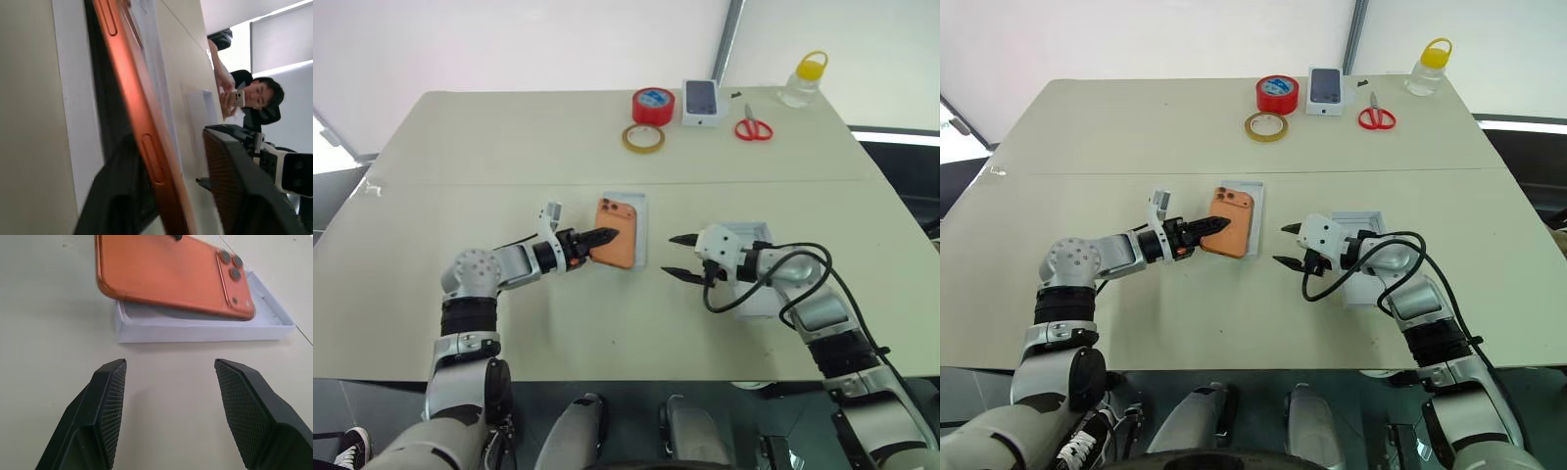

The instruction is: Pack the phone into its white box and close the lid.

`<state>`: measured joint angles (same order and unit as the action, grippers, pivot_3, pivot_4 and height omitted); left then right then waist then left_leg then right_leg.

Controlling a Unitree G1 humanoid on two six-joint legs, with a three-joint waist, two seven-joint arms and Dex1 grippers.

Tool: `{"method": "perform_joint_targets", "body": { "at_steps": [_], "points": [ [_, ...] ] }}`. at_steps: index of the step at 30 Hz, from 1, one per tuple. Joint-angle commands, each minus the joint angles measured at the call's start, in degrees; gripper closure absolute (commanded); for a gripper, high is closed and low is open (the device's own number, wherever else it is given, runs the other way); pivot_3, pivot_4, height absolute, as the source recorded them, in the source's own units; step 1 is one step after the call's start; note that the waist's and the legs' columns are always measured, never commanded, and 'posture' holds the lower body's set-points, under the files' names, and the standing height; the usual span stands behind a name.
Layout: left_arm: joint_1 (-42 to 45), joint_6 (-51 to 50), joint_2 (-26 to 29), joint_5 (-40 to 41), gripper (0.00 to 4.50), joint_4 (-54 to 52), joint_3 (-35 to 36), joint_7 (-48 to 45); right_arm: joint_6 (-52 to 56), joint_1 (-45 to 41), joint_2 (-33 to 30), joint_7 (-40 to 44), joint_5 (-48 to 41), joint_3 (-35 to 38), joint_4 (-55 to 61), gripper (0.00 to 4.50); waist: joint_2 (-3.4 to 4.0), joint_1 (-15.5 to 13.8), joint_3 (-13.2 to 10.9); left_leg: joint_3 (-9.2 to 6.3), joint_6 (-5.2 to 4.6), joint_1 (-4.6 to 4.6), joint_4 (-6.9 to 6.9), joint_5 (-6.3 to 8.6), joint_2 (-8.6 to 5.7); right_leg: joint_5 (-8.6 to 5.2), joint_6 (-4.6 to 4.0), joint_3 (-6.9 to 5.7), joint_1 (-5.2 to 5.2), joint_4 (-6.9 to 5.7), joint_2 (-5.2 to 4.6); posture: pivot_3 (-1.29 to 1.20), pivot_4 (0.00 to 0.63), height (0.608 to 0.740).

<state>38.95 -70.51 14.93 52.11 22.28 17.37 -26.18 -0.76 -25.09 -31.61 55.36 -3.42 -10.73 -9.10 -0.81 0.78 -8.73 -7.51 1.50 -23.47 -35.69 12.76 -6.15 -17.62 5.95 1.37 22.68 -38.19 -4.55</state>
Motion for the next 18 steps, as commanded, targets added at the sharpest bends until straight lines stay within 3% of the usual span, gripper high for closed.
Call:
{"method": "perform_joint_targets", "body": {
  "at_steps": [1, 2, 8, 15, 18],
  "points": [
    [1.85, 0.59, 0.77, -0.52, 0.27, -0.44, 0.06, -1.75, -0.28, 0.02, 0.39, -0.76, -0.33, 0.45, 2.71, 1.48, 0.00, 0.01, 0.00, 0.00, 0.00, 0.00, -0.01, 0.00, 0.00, 0.00, 0.00, 0.00, 0.00, 0.00, 0.00, 0.00, 0.150, 0.740],
    [1.83, 0.77, 1.22, -1.23, 0.01, -0.74, -0.47, -2.12, -0.27, -0.11, 0.55, -0.87, -0.38, 0.46, 2.62, 1.48, 0.00, 0.03, 0.00, 0.00, 0.00, 0.00, 0.00, 0.00, 0.00, 0.00, 0.00, 0.00, 0.00, 0.00, 0.00, 0.00, 0.150, 0.740],
    [1.76, 1.78, 1.62, -2.18, 0.01, -2.71, -0.52, -3.04, -0.92, -1.03, 0.98, -1.22, -0.07, 0.19, 1.39, 1.48, 0.00, 0.21, 0.00, 0.00, 0.00, 0.01, 0.00, 0.00, 0.01, 0.00, 0.00, 0.00, 0.01, -0.02, 0.01, 0.00, 0.150, 0.740],
    [-2.23, 6.71, 0.31, -7.19, 0.01, -4.80, -5.47, -4.79, -1.45, -2.22, 1.69, -1.13, 0.65, -0.23, 0.52, 1.48, 0.01, 0.03, 0.00, 0.00, 0.00, 0.01, -0.01, 0.00, 0.01, 0.00, 0.00, 0.00, -0.01, -0.01, 0.00, 0.00, 0.150, 0.740],
    [-3.02, 4.91, -0.65, -5.35, 0.01, -3.75, -2.62, -3.12, -1.35, -2.43, 1.40, -0.91, 0.52, 0.09, 0.62, 1.48, 0.01, 0.01, 0.01, 0.00, 0.00, 0.02, -0.02, 0.00, 0.00, 0.00, 0.00, 0.00, -0.04, 0.00, -0.01, 0.00, 0.150, 0.740]
  ]
}}
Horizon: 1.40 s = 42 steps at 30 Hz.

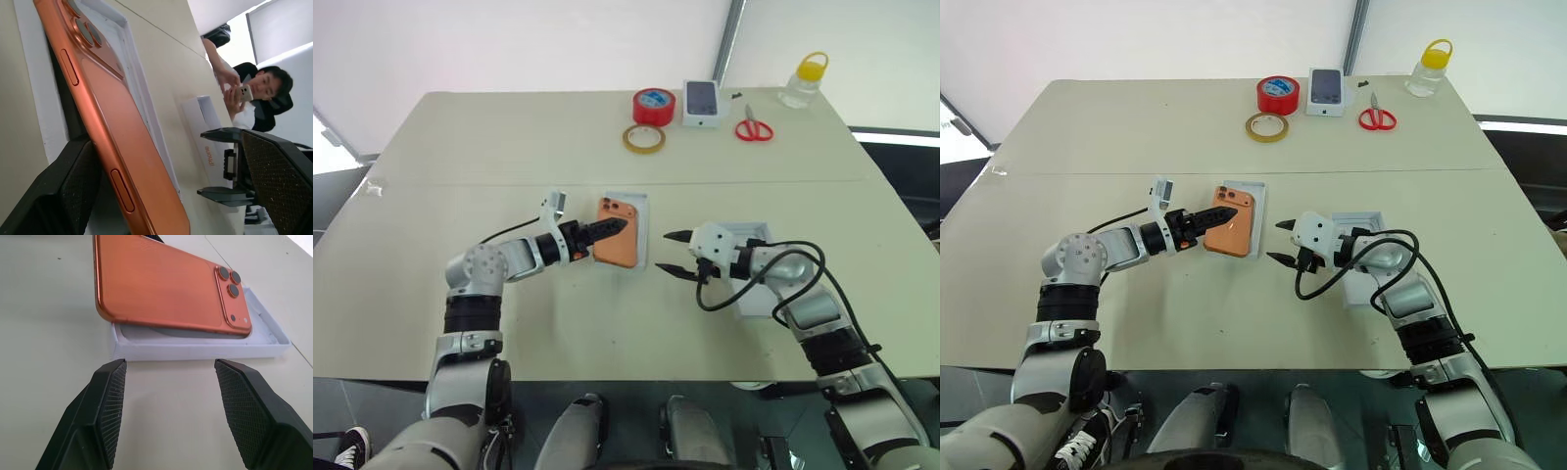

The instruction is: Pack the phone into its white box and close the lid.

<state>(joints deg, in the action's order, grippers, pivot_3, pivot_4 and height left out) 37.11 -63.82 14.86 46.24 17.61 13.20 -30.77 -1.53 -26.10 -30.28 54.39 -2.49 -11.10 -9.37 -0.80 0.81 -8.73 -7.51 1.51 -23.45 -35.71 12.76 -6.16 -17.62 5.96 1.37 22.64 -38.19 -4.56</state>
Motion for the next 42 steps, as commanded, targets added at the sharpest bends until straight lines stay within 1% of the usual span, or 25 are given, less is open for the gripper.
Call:
{"method": "perform_joint_targets", "body": {
  "at_steps": [1, 3, 4, 7, 13, 17, 21, 24, 25, 26, 28, 32, 35, 40, 42],
  "points": [
    [-1.12, -2.14, -0.92, 1.00, 0.01, 1.48, 2.59, 2.12, -0.60, -1.42, -0.06, 0.12, -0.37, 0.49, 0.96, 1.48, 0.00, 0.02, 0.00, 0.00, 0.00, 0.00, 0.00, 0.00, 0.00, 0.00, 0.00, 0.00, 0.00, 0.00, 0.00, 0.00, 0.150, 0.740],
    [-0.66, -3.11, -1.30, 1.64, 0.54, 2.61, 4.26, 3.28, -0.44, -1.39, -0.07, 0.15, -0.58, 0.62, 1.21, 1.48, 0.00, 0.08, 0.00, -0.01, -0.01, 0.00, 0.00, 0.00, 0.00, 0.00, 0.00, -0.01, 0.01, 0.00, 0.01, 0.00, 0.150, 0.740],
    [-0.50, -3.14, -1.24, 1.47, 0.89, 2.62, 4.34, 3.37, -0.29, -1.40, 0.00, 0.15, -0.70, 0.64, 1.36, 1.48, 0.00, 0.14, 0.00, -0.01, -0.01, 0.02, 0.00, 0.00, 0.01, 0.00, 0.00, -0.01, 0.01, -0.01, 0.01, 0.00, 0.150, 0.740],
    [0.83, -4.52, -1.34, 2.11, 2.36, 3.80, 5.77, 4.40, -0.31, -1.49, 0.14, 0.17, -0.52, 0.32, 1.65, 1.48, 0.00, 0.09, 0.00, -0.01, -0.01, 0.01, 0.00, 0.00, 0.00, 0.00, 0.00, -0.01, 0.01, -0.01, 0.01, 0.00, 0.150, 0.740],
    [1.85, -7.40, -1.33, 3.08, 2.36, 4.70, 7.79, 5.66, -0.49, -2.02, 0.28, -0.07, -0.36, 0.34, 1.64, 1.48, 0.00, 0.16, 0.00, -0.01, -0.01, 0.01, -0.01, 0.00, 0.00, 0.00, 0.00, -0.01, 0.00, -0.01, 0.01, 0.00, 0.150, 0.740],
    [2.17, -8.21, -2.02, 3.03, 2.36, 5.32, 8.54, 6.07, -0.54, -2.05, 0.37, -0.26, -0.31, 0.31, 1.65, 1.48, 0.00, 0.15, 0.00, -0.01, 0.00, 0.01, -0.01, 0.00, 0.01, 0.00, 0.00, -0.01, 0.01, -0.01, 0.02, 0.00, 0.150, 0.740],
    [3.36, -9.79, -3.03, 4.24, 2.36, 6.82, 10.85, 7.77, -0.52, -1.91, 0.54, -0.54, -0.13, 0.14, 2.04, 1.48, 0.00, 0.04, 0.00, -0.01, 0.00, 0.01, -0.02, 0.00, 0.00, 0.00, 0.00, -0.02, 0.00, -0.01, 0.01, 0.00, 0.150, 0.740],
    [4.46, -10.67, -3.12, 4.47, 3.27, 8.10, 12.20, 8.72, -0.62, -1.92, 0.54, -0.73, 0.02, 0.13, 2.12, 1.48, 0.00, 0.05, 0.00, -0.01, 0.00, 0.01, -0.02, 0.00, 0.00, 0.00, 0.00, -0.01, 0.00, -0.01, 0.01, 0.00, 0.150, 0.740],
    [4.77, -10.98, -3.02, 4.66, 3.77, 8.65, 12.72, 8.95, -0.67, -1.88, 0.47, -0.72, 0.02, 0.16, 2.14, 1.48, 0.00, 0.05, 0.00, -0.01, 0.00, 0.01, -0.02, 0.00, 0.00, 0.00, 0.00, -0.01, 0.01, -0.01, 0.01, 0.00, 0.150, 0.740],
    [4.81, -10.79, -2.71, 4.37, 4.17, 8.65, 12.48, 8.79, -0.66, -1.83, 0.39, -0.70, -0.02, 0.19, 2.17, 1.48, -0.02, 0.05, -0.01, -0.01, 0.00, 0.00, -0.02, 0.00, 0.00, 0.00, 0.00, -0.02, 0.01, -0.01, 0.01, 0.00, 0.150, 0.740],
    [5.43, -11.72, -2.60, 5.39, 4.17, 10.01, 13.98, 8.96, -0.71, -1.99, 0.43, -0.77, 0.06, 0.13, 1.93, 1.48, -0.02, 0.24, -0.01, -0.02, 0.00, 0.00, -0.04, 0.00, 0.00, 0.00, 0.00, -0.03, 0.01, -0.01, 0.02, 0.00, 0.150, 0.740],
    [5.34, -12.12, -2.72, 5.16, 4.17, 9.23, 13.77, 9.42, -0.87, -2.28, 0.50, -0.90, 0.25, 0.01, 1.60, 1.48, -0.02, 0.30, -0.01, -0.01, 0.00, 0.00, -0.03, 0.00, 0.01, 0.00, 0.00, -0.02, 0.03, -0.03, 0.03, 0.00, 0.150, 0.740],
    [5.62, -12.08, -3.04, 5.94, 4.17, 9.70, 15.23, 9.98, -0.75, -2.21, 0.73, -0.92, 0.02, 0.00, 1.82, 1.48, -0.02, 0.27, -0.01, -0.01, 0.00, 0.00, -0.06, 0.00, 0.00, 0.00, 0.00, -0.02, 0.01, -0.03, 0.02, 0.00, 0.150, 0.740],
    [8.36, -10.59, -4.08, 7.54, 4.17, 10.26, 18.54, 12.44, -0.85, -2.19, 0.61, -0.84, 0.11, 0.04, 1.68, 1.48, -0.03, 0.20, -0.01, -0.01, 0.00, 0.00, -0.05, 0.00, 0.01, 0.00, 0.00, -0.02, 0.03, -0.04, 0.03, 0.00, 0.150, 0.740],
    [9.22, -10.32, -3.78, 7.04, 4.17, 10.11, 18.06, 12.34, -0.80, -2.37, 0.71, -0.83, 0.00, 0.10, 1.53, 1.48, -0.04, 0.14, -0.02, -0.01, 0.00, -0.02, -0.07, 0.00, 0.00, 0.00, 0.00, -0.02, 0.03, -0.03, 0.02, 0.00, 0.150, 0.740]
  ]
}}
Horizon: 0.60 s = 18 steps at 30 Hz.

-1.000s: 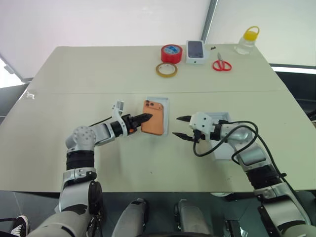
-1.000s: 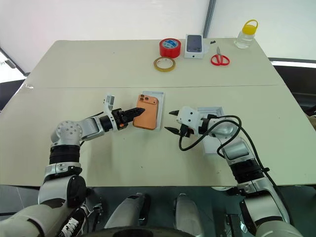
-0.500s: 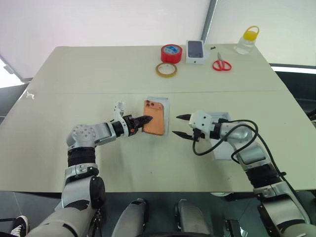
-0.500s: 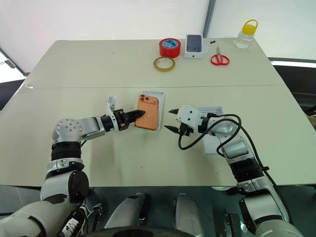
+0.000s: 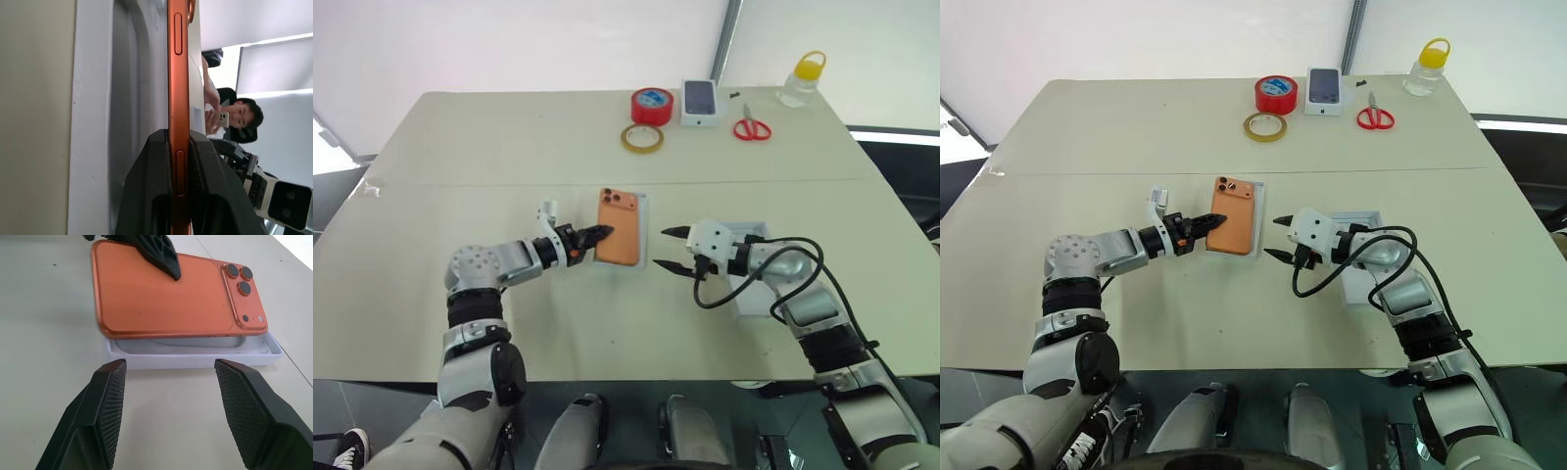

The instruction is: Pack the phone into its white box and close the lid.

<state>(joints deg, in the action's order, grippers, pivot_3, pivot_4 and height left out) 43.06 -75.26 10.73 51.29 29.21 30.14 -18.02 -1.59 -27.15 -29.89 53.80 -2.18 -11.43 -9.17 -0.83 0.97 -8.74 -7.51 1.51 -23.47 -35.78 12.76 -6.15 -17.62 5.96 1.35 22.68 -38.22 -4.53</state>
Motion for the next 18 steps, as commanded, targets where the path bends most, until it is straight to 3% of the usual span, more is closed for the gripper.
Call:
{"method": "perform_joint_targets", "body": {
  "at_steps": [1, 10, 18],
  "points": [
    [3.63, 1.01, 0.42, 1.75, 4.17, -1.38, 0.82, -0.60, -0.81, -1.43, 0.35, -0.31, -0.21, 0.39, 1.16, 1.48, -0.01, -0.05, 0.00, 0.00, 0.00, -0.02, -0.01, 0.00, 0.00, 0.00, 0.00, 0.00, 0.01, 0.00, 0.00, 0.00, 0.150, 0.740],
    [3.72, 1.76, 1.75, -2.53, 4.17, 1.46, -4.79, -4.30, -1.01, -1.49, 0.70, -0.79, 0.20, 0.20, 1.02, 1.48, -0.01, 0.06, -0.01, 0.00, 0.00, -0.02, -0.02, 0.00, 0.00, 0.00, 0.00, 0.00, 0.02, -0.01, 0.01, 0.00, 0.150, 0.740],
    [3.82, 3.93, 1.76, -4.07, 4.35, 2.60, -4.99, -4.65, -1.06, -0.88, 0.19, -1.00, 0.56, 0.62, 1.22, 1.48, -0.01, 0.06, -0.01, 0.00, 0.00, -0.03, -0.02, 0.00, 0.00, 0.00, 0.00, 0.00, 0.03, -0.02, 0.00, 0.00, 0.150, 0.740]
  ]
}}
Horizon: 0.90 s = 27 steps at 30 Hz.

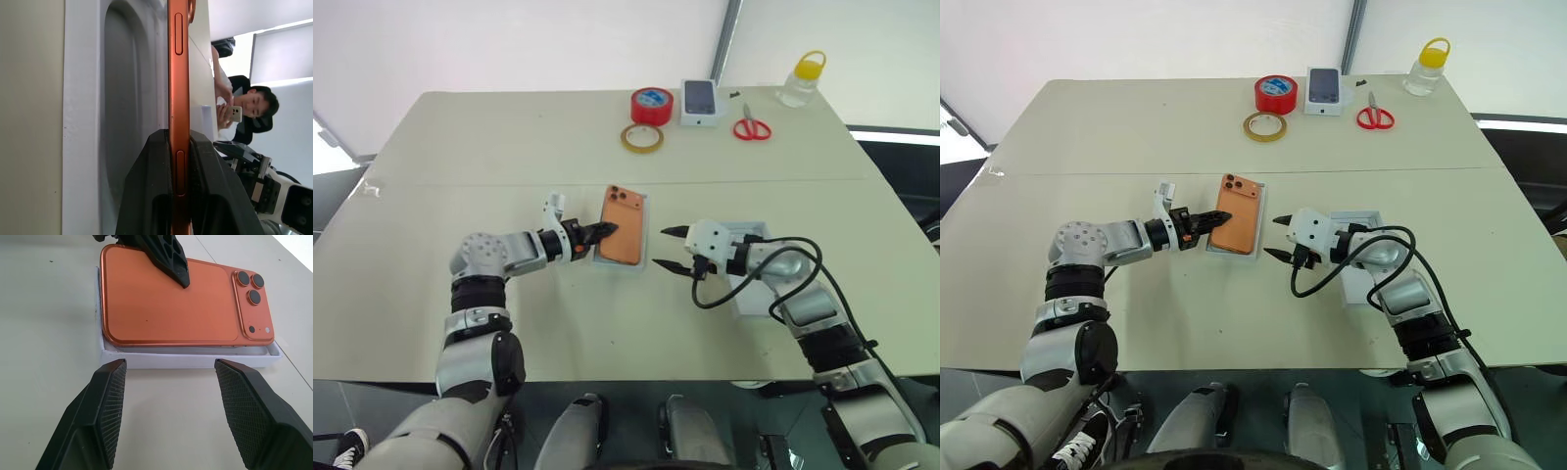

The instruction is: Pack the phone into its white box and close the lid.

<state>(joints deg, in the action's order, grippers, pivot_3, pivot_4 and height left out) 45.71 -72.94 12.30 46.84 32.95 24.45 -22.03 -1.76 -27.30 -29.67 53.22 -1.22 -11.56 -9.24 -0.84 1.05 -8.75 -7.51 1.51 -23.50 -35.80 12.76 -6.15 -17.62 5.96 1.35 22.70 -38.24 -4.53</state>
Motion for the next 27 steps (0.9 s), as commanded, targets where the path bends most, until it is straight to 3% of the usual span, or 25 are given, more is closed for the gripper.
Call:
{"method": "perform_joint_targets", "body": {
  "at_steps": [1, 19, 22, 25, 27],
  "points": [
    [0.82, 1.34, 0.40, 0.00, 4.35, -1.94, -0.23, -1.13, -0.84, -0.66, -0.02, -0.46, -0.40, 0.76, 1.40, 1.48, 0.00, -0.03, 0.00, 0.00, 0.00, 0.00, 0.00, 0.00, 0.00, 0.00, 0.00, 0.00, 0.00, 0.00, 0.00, 0.00, 0.150, 0.740],
    [0.63, 2.48, 0.46, -1.12, 4.35, -1.36, -0.35, -1.49, -1.04, -0.03, -0.02, -0.81, 0.01, 0.39, 1.82, 1.48, 0.00, 0.03, 0.00, 0.00, 0.00, 0.00, 0.00, 0.00, 0.00, 0.00, 0.00, 0.00, 0.00, 0.00, 0.00, 0.00, 0.150, 0.740],
    [0.28, 3.56, 0.04, -1.34, 3.19, -1.82, -0.54, -1.50, -0.80, 0.15, 0.02, -0.65, -0.07, 0.27, 2.11, 1.48, 0.00, -0.02, 0.00, 0.00, 0.00, 0.00, -0.01, 0.00, 0.00, 0.00, 0.00, 0.00, -0.01, 0.00, 0.00, 0.00, 0.150, 0.740],
    [0.41, 2.14, 0.44, -1.23, 1.75, -1.79, -0.88, -1.53, -0.69, 0.31, 0.02, -0.50, -0.16, 0.21, 2.35, 1.48, 0.01, -0.01, 0.01, 0.00, 0.00, 0.00, -0.02, 0.00, 0.00, 0.00, 0.00, 0.00, -0.03, 0.00, 0.00, 0.00, 0.150, 0.740],
    [0.20, 1.71, 0.61, -1.14, 1.75, -2.25, -1.05, -1.85, -0.68, 0.25, 0.05, -0.46, -0.16, 0.18, 2.35, 1.48, 0.02, 0.07, 0.02, 0.00, 0.00, 0.02, -0.04, 0.00, 0.00, 0.00, 0.00, 0.00, -0.04, -0.02, 0.00, 0.00, 0.150, 0.740]
  ]
}}
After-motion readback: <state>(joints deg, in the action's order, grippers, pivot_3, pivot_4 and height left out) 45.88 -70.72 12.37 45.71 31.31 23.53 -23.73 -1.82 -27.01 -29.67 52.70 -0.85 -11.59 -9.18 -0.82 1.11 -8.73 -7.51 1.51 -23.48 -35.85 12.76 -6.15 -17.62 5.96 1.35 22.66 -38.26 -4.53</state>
